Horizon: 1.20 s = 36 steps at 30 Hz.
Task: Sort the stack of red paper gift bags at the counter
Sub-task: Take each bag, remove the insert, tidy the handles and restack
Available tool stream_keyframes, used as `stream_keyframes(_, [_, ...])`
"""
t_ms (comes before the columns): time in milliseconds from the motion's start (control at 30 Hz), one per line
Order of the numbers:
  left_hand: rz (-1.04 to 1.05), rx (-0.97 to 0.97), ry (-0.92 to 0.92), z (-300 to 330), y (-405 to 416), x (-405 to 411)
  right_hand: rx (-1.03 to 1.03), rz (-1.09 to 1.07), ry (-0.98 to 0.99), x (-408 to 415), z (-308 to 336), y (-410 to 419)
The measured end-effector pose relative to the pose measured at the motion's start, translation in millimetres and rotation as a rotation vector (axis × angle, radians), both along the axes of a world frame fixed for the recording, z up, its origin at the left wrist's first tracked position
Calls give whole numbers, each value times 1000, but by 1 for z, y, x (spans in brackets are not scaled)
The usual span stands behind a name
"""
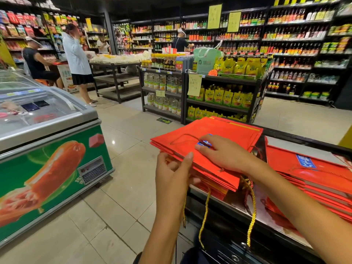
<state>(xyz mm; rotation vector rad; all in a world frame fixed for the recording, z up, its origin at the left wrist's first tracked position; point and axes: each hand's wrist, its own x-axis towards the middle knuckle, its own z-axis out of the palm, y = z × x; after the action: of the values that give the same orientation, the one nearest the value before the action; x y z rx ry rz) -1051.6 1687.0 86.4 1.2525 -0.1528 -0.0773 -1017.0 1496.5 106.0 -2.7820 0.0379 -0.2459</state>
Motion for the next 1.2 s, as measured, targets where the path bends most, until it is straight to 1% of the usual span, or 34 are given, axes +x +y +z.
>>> stream_keyframes(33, [22,-8,-32,5,0,4,84,8,-26,1,1,2])
stream_keyframes(100, [109,47,-132,17,1,15,328,22,-60,2,8,5])
stream_keyframes(233, [315,166,-417,56,4,31,807,53,-199,5,38,-3])
stream_keyframes(300, [363,247,-589,71,6,32,1044,46,-263,3,61,-8])
stream_keyframes(367, [355,390,-802,79,8,30,1183,35,-353,0,82,-15])
stream_keyframes(400, [319,459,-901,78,8,29,1186,12,-393,-1,90,-20])
stream_keyframes(467, [246,620,-1040,69,7,28,1114,-73,-433,1,95,-36])
stream_keyframes(533, [196,857,-1148,53,4,29,964,-156,-417,2,91,-53])
stream_keyframes(600, [107,1080,-1219,32,-1,26,708,-157,-317,1,82,-61])
stream_keyframes(667, [-1,1190,-1239,11,-7,22,476,-84,-151,1,69,-58])
stream_keyframes(700, [-38,1204,-1248,2,-9,20,389,-23,-60,1,62,-53])
stream_keyframes(767, [-63,1156,-1259,-8,-10,20,204,90,92,1,47,-39])
stream_keyframes(800, [-51,1103,-1272,-11,-9,20,111,117,143,1,41,-33])
stream_keyframes(867, [32,1004,-1293,-14,1,18,-26,149,156,3,32,-28])
stream_keyframes(933, [186,937,-1253,-16,19,17,-64,152,96,2,32,-24])
stream_keyframes(1000, [351,918,-1140,-22,40,24,-30,163,-4,3,41,-18])
stream_keyframes(1033, [397,921,-1062,-26,50,28,0,180,-43,5,46,-12])
stream_keyframes(1100, [394,897,-944,-31,62,36,1,246,-62,14,58,7])
stream_keyframes(1200, [302,835,-915,-34,66,34,-96,335,38,32,60,39])
